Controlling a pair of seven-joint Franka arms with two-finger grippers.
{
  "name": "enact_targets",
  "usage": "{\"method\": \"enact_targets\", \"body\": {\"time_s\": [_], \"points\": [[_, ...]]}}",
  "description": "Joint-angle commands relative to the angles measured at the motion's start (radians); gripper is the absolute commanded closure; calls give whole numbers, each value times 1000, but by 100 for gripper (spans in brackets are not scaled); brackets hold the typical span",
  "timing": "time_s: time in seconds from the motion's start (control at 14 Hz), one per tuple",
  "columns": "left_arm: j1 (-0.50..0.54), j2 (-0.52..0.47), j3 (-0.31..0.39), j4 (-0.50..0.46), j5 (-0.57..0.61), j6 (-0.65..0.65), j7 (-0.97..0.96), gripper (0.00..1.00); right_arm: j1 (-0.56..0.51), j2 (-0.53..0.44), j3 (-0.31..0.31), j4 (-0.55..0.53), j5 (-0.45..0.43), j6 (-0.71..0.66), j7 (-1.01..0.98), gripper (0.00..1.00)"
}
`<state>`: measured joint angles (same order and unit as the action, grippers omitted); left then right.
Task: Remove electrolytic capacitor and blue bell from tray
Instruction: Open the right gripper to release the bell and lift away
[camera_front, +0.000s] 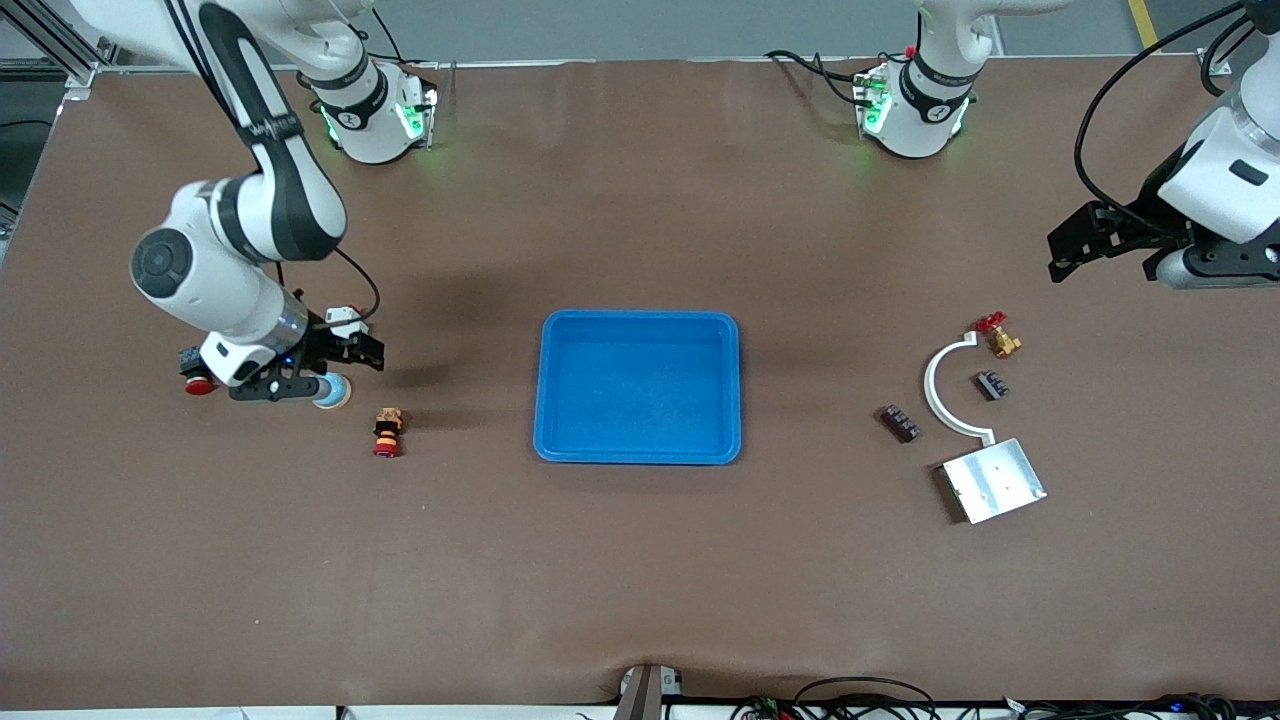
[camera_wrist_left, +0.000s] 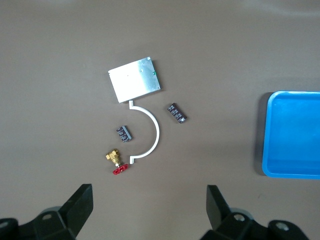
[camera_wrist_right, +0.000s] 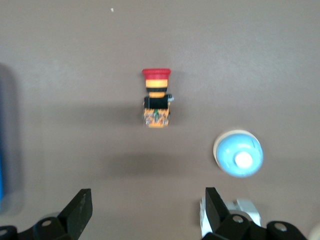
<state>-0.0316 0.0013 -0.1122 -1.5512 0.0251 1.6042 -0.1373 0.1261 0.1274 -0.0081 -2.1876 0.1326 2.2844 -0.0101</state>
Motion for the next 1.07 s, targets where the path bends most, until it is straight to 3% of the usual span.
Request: {"method": "enact_targets", "body": {"time_s": [0.0, 0.21, 0.64, 1.0], "points": [[-1, -7, -3, 3, -17, 6, -1, 0, -29, -70, -13, 78, -114, -191, 9, 0], [-2, 8, -3, 23, -14, 6, 2, 0, -86, -104, -13, 219, -134, -411, 1, 0], [-7, 37, -6, 66, -5, 6, 2, 0, -161, -132, -32, 498, -140, -591, -1, 0], [-2, 34, -6, 66, -2, 5, 5, 0, -174, -182, -33, 517, -134, -658, 4, 0]]}}
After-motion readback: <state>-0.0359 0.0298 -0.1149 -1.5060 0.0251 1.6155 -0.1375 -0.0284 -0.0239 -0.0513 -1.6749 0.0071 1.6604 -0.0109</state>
